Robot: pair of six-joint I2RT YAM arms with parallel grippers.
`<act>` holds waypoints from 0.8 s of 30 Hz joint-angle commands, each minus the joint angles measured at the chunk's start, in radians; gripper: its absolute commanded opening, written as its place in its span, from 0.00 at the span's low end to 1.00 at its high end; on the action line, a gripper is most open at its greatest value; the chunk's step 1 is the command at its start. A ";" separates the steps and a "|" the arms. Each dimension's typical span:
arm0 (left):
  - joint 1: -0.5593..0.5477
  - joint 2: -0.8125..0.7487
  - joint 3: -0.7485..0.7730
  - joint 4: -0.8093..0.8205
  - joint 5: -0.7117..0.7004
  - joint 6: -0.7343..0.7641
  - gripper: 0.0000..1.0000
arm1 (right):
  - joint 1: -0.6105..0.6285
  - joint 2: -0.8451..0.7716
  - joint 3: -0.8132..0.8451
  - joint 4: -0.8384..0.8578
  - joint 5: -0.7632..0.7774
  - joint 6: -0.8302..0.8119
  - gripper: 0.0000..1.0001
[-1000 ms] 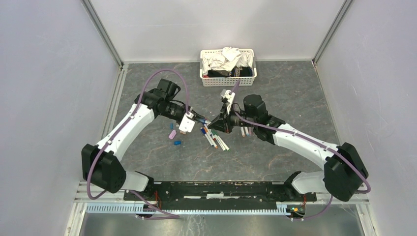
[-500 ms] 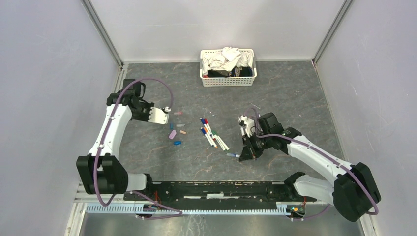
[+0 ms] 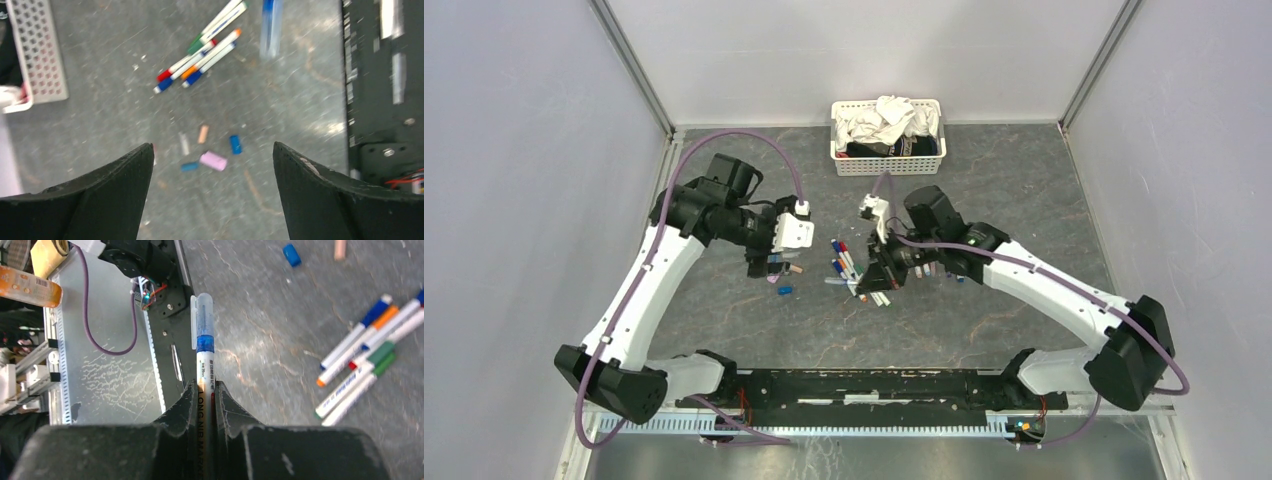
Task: Open the pen caps
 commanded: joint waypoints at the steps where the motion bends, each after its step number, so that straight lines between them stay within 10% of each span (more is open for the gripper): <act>1: -0.029 -0.028 -0.050 -0.017 0.175 -0.194 0.93 | 0.083 0.050 0.079 0.079 0.078 -0.034 0.00; 15: -0.176 -0.112 -0.189 0.107 0.068 -0.218 0.75 | 0.134 0.238 0.247 0.209 0.002 0.115 0.00; 24: -0.209 -0.144 -0.231 0.173 -0.059 -0.173 0.43 | 0.135 0.280 0.237 0.245 -0.041 0.172 0.00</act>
